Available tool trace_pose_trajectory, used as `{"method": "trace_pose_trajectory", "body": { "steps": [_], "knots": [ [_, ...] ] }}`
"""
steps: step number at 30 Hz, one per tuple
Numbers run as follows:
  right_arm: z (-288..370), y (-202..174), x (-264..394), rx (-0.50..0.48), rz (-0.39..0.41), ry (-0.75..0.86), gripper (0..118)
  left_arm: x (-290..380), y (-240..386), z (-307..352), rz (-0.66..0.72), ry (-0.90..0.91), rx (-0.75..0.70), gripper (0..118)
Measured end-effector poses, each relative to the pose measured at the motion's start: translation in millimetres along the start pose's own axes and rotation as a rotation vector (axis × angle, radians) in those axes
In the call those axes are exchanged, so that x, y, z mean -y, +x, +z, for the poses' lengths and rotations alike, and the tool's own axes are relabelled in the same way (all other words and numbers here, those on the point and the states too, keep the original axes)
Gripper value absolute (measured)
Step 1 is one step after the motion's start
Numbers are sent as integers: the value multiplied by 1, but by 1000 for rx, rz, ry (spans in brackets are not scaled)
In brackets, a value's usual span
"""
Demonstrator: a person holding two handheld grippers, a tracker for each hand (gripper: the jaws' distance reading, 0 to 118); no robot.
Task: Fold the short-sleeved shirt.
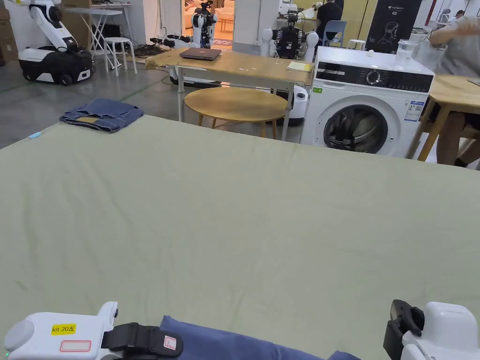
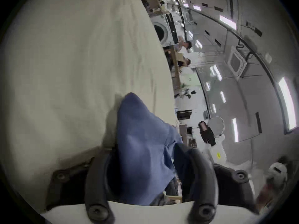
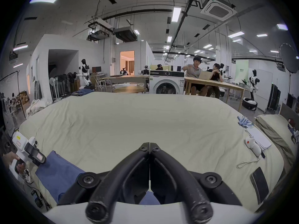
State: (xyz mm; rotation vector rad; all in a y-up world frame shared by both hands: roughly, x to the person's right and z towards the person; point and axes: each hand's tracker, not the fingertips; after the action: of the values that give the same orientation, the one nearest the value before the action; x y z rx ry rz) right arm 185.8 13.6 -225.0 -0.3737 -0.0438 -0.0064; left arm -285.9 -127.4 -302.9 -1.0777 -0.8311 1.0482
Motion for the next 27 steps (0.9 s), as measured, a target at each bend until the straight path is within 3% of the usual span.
{"method": "trace_pose_trajectory", "body": {
  "steps": [1, 2, 3, 6, 12, 27],
  "knots": [
    [1, 0, 0, 2, -1, -3, 0, 2, 2, -5, -31, 8, -57, 36],
    [1, 1, 0, 4, -1, -4, 0, 3, 3, -7, -54, 3, -118, 13],
    [1, 1, 0, 6, -3, -6, 0, -6, -10, -4, -65, 4, -151, 7],
    [1, 3, 1, 10, -5, -13, 0, -7, -10, 4, -53, 31, -99, 4],
    [2, 4, 0, 13, 3, -14, 0, -7, 15, 21, -171, 79, -108, 2],
    [-4, -9, -12, -26, 21, 2, 0, -8, 164, 106, -311, 279, -467, 2]
  ]
}}
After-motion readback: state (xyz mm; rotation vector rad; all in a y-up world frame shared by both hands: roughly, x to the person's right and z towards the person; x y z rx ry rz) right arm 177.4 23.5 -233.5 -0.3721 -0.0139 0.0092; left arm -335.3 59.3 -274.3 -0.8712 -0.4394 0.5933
